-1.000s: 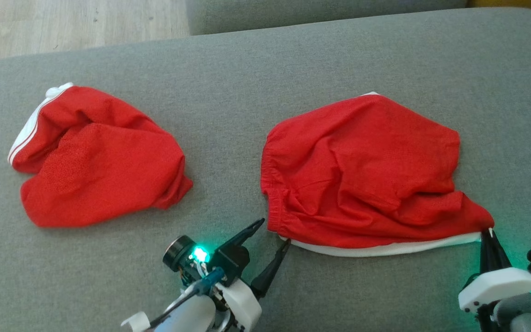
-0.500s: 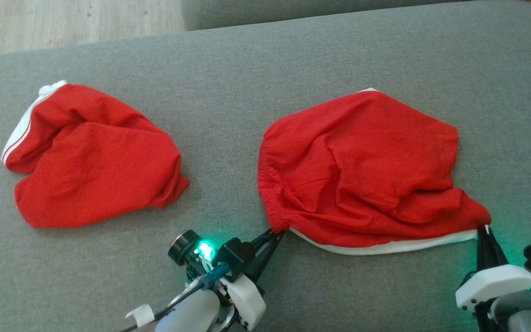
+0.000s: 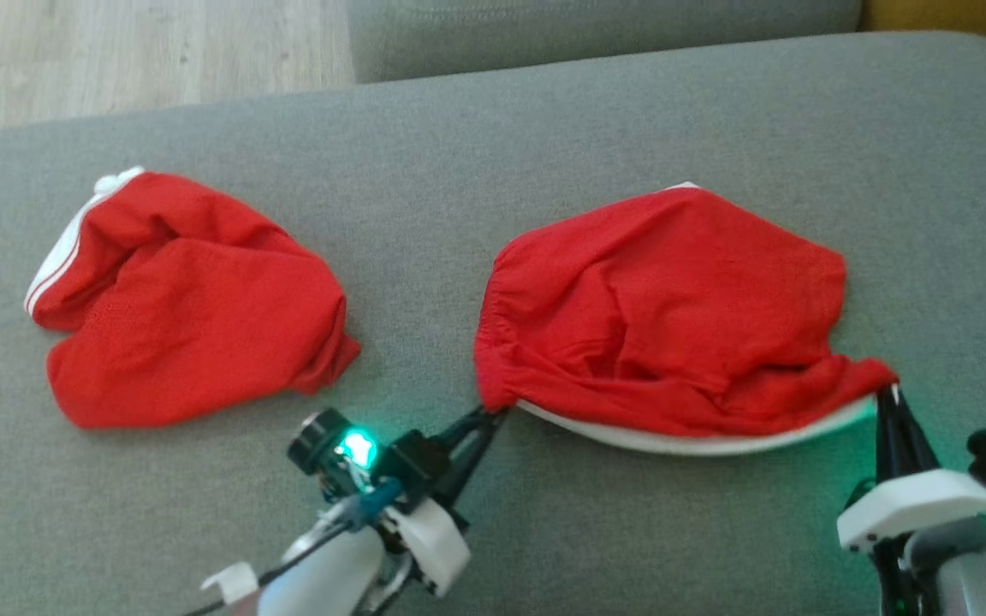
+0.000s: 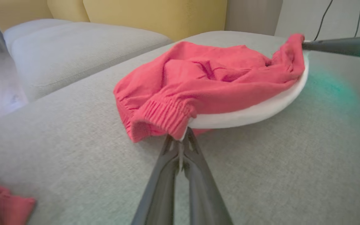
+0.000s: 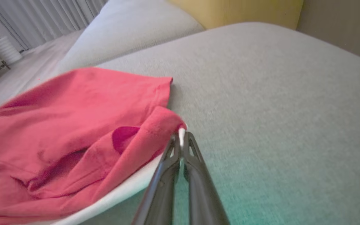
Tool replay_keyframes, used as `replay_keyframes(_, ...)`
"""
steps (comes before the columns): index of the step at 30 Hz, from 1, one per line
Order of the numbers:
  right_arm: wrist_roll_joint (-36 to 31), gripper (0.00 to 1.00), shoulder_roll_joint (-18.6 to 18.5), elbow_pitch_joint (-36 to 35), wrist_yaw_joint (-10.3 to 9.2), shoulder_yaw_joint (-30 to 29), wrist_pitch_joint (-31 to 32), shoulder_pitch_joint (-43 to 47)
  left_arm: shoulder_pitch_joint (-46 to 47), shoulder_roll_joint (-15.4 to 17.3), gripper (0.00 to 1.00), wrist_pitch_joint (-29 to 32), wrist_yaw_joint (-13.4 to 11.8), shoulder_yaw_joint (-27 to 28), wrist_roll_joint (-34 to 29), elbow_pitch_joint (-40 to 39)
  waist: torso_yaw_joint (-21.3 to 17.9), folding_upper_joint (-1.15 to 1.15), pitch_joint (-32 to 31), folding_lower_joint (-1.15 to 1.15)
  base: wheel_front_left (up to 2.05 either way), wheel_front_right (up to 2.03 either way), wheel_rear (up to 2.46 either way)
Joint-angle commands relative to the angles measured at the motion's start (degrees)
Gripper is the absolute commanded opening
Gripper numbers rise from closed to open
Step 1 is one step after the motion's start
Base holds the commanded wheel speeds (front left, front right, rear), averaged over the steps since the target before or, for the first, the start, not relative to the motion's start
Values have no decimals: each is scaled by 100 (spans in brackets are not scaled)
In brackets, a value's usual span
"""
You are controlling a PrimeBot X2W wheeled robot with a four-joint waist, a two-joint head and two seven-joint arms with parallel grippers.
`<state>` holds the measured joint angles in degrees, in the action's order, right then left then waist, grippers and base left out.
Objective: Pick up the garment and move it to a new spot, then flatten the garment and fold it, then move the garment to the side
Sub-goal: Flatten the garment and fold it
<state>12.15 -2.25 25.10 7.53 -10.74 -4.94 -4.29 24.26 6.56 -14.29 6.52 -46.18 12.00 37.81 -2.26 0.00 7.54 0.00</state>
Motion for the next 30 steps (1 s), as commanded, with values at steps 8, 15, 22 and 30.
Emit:
replay_keyframes(8,196,0,-63,-1460,-4,546,642,-598,653,721,0,163,-2,358,-100,-706,-83,0,-330,0,0,0,0)
replay_keyframes(15,618,0,-138,-2405,-4,727,2000,-1579,1637,1251,0,855,80,400,150,-1443,-156,0,-610,0,0,0,0)
replay_keyframes(22,744,0,-367,-2451,-4,1055,2485,-2962,2607,1553,0,1236,94,383,634,-1632,-251,0,-776,0,0,0,0)
replay_keyframes(30,503,0,-523,-2242,-4,946,2137,-3659,3057,1516,0,1048,-189,839,885,-1708,-262,0,-900,0,0,0,0)
